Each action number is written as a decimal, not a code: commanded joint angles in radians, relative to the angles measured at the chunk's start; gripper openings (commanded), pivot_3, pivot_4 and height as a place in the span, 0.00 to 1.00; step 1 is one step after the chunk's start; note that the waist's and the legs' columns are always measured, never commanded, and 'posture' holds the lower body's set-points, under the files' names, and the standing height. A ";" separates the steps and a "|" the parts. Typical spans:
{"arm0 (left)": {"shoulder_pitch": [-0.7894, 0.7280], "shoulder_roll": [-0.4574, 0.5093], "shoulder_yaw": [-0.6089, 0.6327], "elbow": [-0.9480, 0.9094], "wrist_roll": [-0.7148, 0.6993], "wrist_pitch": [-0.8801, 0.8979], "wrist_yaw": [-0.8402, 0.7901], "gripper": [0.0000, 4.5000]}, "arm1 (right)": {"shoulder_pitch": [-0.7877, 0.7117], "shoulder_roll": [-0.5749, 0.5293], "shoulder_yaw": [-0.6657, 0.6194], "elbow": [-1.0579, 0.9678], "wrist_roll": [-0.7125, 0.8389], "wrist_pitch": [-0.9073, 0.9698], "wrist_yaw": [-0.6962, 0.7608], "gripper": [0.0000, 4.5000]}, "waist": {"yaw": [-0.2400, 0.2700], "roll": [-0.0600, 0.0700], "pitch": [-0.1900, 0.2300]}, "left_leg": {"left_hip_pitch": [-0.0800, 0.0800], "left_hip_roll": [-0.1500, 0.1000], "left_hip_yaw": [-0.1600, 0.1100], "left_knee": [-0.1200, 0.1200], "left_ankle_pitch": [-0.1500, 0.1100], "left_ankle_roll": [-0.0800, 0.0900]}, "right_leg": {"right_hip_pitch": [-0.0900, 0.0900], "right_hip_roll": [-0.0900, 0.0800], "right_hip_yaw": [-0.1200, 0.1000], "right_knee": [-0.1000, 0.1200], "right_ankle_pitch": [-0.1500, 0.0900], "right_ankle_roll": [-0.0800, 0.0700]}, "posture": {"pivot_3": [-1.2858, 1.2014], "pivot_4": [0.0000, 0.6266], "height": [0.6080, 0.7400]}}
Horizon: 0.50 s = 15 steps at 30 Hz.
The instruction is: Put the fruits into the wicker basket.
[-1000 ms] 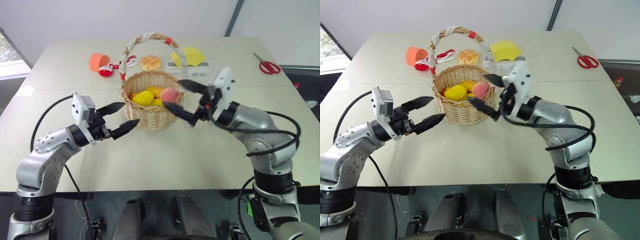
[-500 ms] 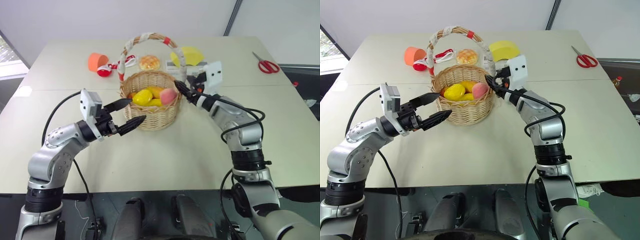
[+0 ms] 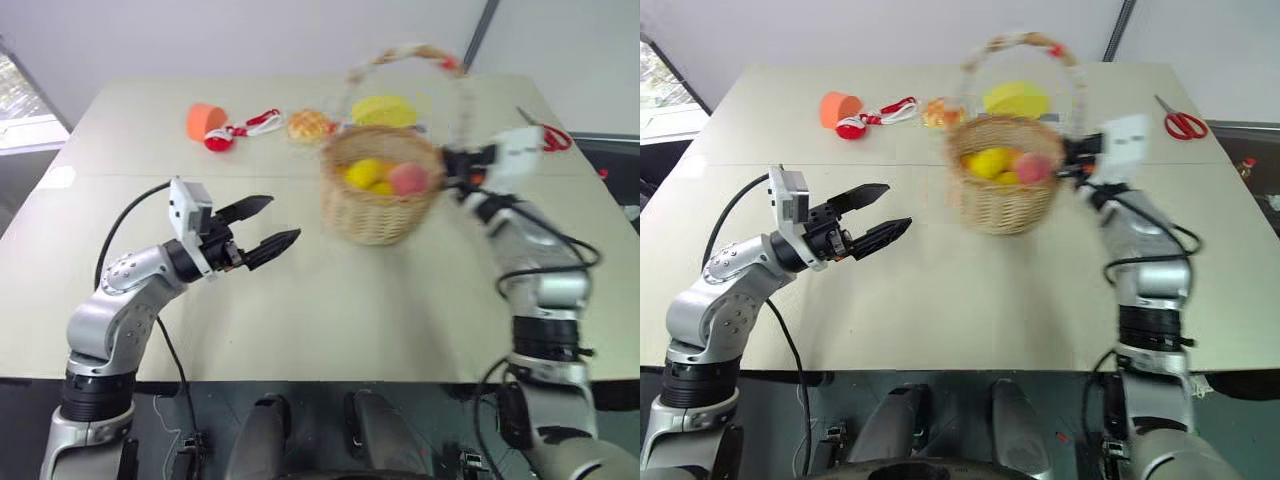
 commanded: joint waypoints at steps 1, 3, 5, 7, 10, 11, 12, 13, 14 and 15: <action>-0.043 -0.023 -0.029 0.014 0.022 -0.037 -0.010 0.98 | 0.018 -0.082 -0.106 0.040 -0.044 -0.076 -0.057 0.02 | -0.001 0.000 0.000 | 0.000 0.000 0.001 0.000 0.000 0.000 | 0.000 0.000 0.000 0.000 0.000 0.000 | 0.52 0.24 1.00; -0.059 -0.040 -0.045 0.040 0.039 -0.053 -0.011 0.98 | 0.017 -0.096 -0.138 0.109 -0.056 -0.114 -0.092 0.02 | -0.009 0.000 0.000 | 0.000 0.000 0.002 0.000 0.000 0.000 | 0.000 0.002 0.000 0.000 0.000 0.000 | 0.52 0.24 1.00; -0.073 -0.056 -0.053 0.063 0.051 -0.065 -0.012 0.98 | 0.005 -0.096 -0.159 0.173 -0.057 -0.148 -0.117 0.02 | -0.020 0.000 0.000 | 0.002 0.001 0.005 0.000 0.000 0.000 | 0.000 0.003 0.001 0.001 0.000 0.000 | 0.52 0.24 1.00; -0.081 -0.068 -0.061 0.080 0.062 -0.077 -0.014 0.98 | -0.002 -0.090 -0.168 0.212 -0.038 -0.157 -0.116 0.02 | -0.034 0.002 0.000 | 0.003 0.001 0.006 0.000 0.000 0.000 | 0.000 0.004 0.002 0.002 0.000 0.000 | 0.52 0.24 1.00; -0.083 -0.076 -0.064 0.087 0.073 -0.087 -0.015 0.98 | 0.007 -0.086 -0.174 0.206 -0.021 -0.172 -0.118 0.24 | -0.036 0.002 -0.001 | 0.004 0.002 0.007 -0.001 0.000 0.000 | 0.000 0.005 0.003 0.003 0.000 0.000 | 0.52 0.24 1.00; -0.084 -0.077 -0.062 0.089 0.075 -0.089 -0.014 0.98 | 0.013 -0.086 -0.178 0.193 -0.018 -0.177 -0.124 0.31 | -0.035 0.002 -0.001 | 0.004 0.002 0.006 -0.001 0.000 0.000 | 0.000 0.005 0.003 0.003 0.000 0.000 | 0.52 0.24 1.00; -0.083 -0.075 -0.057 0.091 0.079 -0.093 -0.012 0.98 | 0.024 -0.089 -0.186 0.169 -0.017 -0.178 -0.132 0.42 | -0.032 0.002 -0.001 | 0.004 0.002 0.006 0.000 0.000 0.000 | 0.000 0.005 0.003 0.003 0.000 0.000 | 0.52 0.24 1.00; -0.081 -0.072 -0.052 0.092 0.081 -0.094 -0.012 0.98 | 0.033 -0.091 -0.190 0.151 -0.016 -0.177 -0.138 0.55 | -0.031 0.002 -0.001 | 0.004 0.002 0.006 0.000 0.000 0.000 | 0.000 0.005 0.003 0.003 0.000 0.000 | 0.52 0.24 1.00; -0.078 -0.067 -0.045 0.094 0.086 -0.097 -0.011 0.98 | 0.050 -0.097 -0.196 0.128 -0.014 -0.173 -0.139 0.66 | -0.030 0.002 -0.001 | 0.003 0.002 0.006 0.000 0.000 0.000 | 0.000 0.005 0.003 0.003 0.000 0.000 | 0.52 0.24 1.00; -0.072 -0.062 -0.038 0.094 0.089 -0.099 -0.009 0.98 | 0.069 -0.104 -0.200 0.104 -0.012 -0.168 -0.135 0.66 | -0.029 0.002 -0.001 | 0.003 0.002 0.006 0.000 0.000 0.000 | 0.000 0.004 0.003 0.003 0.000 0.000 | 0.52 0.24 1.00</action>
